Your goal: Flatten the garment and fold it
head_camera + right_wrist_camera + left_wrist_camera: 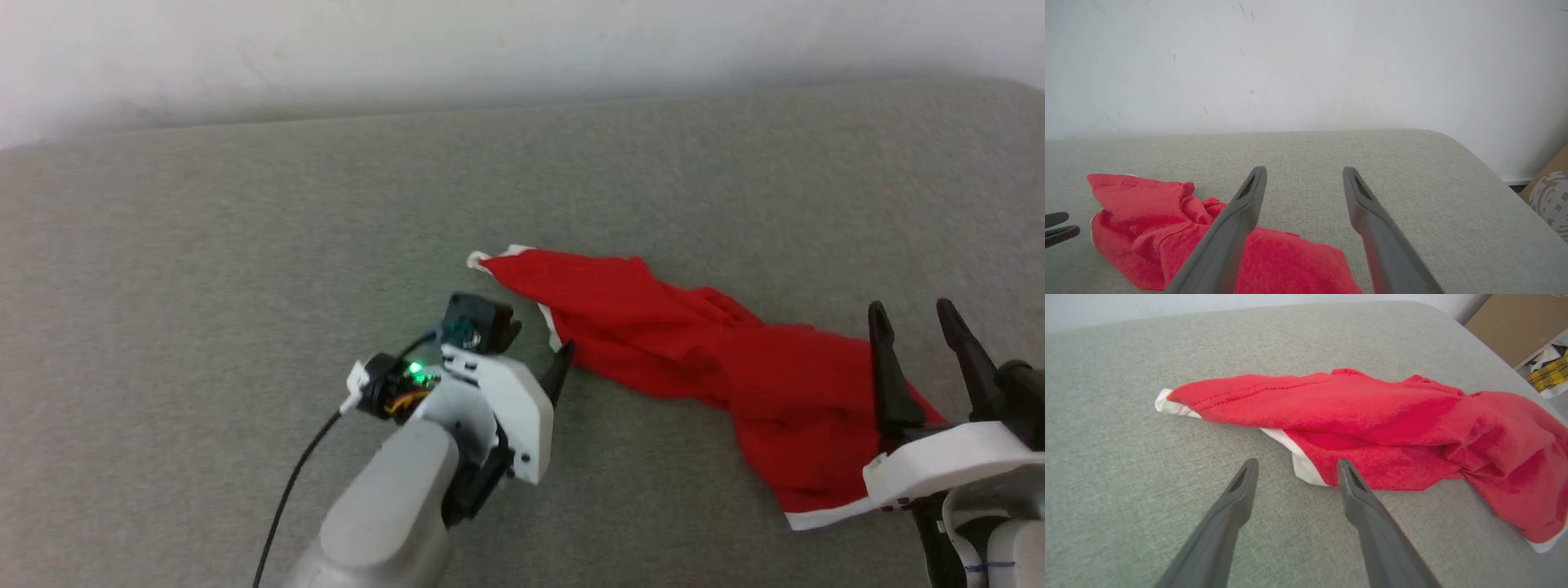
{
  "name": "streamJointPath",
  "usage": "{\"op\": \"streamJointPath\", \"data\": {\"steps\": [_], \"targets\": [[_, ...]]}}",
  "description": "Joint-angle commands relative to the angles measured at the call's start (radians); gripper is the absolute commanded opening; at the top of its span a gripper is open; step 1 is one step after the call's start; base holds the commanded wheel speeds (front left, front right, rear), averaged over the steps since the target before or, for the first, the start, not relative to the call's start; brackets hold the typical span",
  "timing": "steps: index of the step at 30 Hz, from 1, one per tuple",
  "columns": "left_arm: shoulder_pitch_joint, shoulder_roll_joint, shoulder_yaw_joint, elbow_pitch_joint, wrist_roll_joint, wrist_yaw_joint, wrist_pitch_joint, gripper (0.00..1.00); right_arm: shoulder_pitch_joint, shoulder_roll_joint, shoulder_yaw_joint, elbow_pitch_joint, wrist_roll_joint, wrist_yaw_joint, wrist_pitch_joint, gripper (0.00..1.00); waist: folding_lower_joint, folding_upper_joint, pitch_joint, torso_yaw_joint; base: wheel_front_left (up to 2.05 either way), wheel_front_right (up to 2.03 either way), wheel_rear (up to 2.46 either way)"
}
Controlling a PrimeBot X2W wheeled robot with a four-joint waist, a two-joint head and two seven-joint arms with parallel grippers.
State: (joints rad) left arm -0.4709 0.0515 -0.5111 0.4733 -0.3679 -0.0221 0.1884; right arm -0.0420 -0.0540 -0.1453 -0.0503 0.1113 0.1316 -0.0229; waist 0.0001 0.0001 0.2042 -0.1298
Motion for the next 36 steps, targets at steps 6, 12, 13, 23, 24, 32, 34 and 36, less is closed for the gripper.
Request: {"op": "streamJointPath", "data": {"steps": [6,12,13,23,24,32,34,36], "targets": [[-0.101,-0.001,-0.043,0.098,-0.071,0.016,0.016,1.00,-0.025,0.003,-0.006,0.038,0.019,-0.001,-0.032,1.00,-0.0001,-0.0001,0.089,-0.090,0.00,0.00,0.00],[-0.118,-0.001,-0.084,0.161,-0.118,-0.013,-0.054,0.00,-0.031,0.004,-0.014,0.059,0.020,-0.001,-0.048,1.00,-0.0001,-0.0001,0.084,-0.079,0.00,0.00,0.00],[-0.115,-0.001,-0.081,0.159,-0.126,-0.015,-0.089,0.00,-0.031,0.004,-0.015,0.060,0.018,-0.001,-0.050,1.00,-0.0001,-0.0001,0.077,-0.072,0.00,0.00,0.00],[0.074,0.095,0.015,-0.070,-0.137,0.007,-0.419,0.00,0.014,0.004,-0.053,0.042,-0.017,-0.001,-0.038,1.00,-0.0001,-0.0001,-0.057,0.061,0.00,0.00,0.00],[0.101,0.119,0.025,-0.117,-0.130,0.010,-0.428,0.00,0.020,0.004,-0.056,0.040,-0.018,-0.001,-0.035,1.00,-0.0001,-0.0001,-0.071,0.077,0.00,0.00,0.00],[0.249,0.301,0.110,-0.520,-0.055,0.108,-0.418,0.00,0.038,0.004,-0.044,0.034,-0.017,-0.001,-0.016,1.00,-0.0001,-0.0001,-0.110,0.145,0.00,0.00,0.00],[0.243,0.339,0.125,-0.604,-0.034,0.125,-0.383,0.00,0.036,0.004,-0.040,0.035,-0.010,-0.001,-0.018,1.00,-0.0001,-0.0001,-0.102,0.143,0.00,0.00,0.00],[0.220,0.368,0.133,-0.661,-0.023,0.132,-0.332,0.00,0.033,0.004,-0.037,0.040,-0.001,-0.001,-0.021,1.00,-0.0001,-0.0001,-0.087,0.131,0.00,0.00,0.00]]}}
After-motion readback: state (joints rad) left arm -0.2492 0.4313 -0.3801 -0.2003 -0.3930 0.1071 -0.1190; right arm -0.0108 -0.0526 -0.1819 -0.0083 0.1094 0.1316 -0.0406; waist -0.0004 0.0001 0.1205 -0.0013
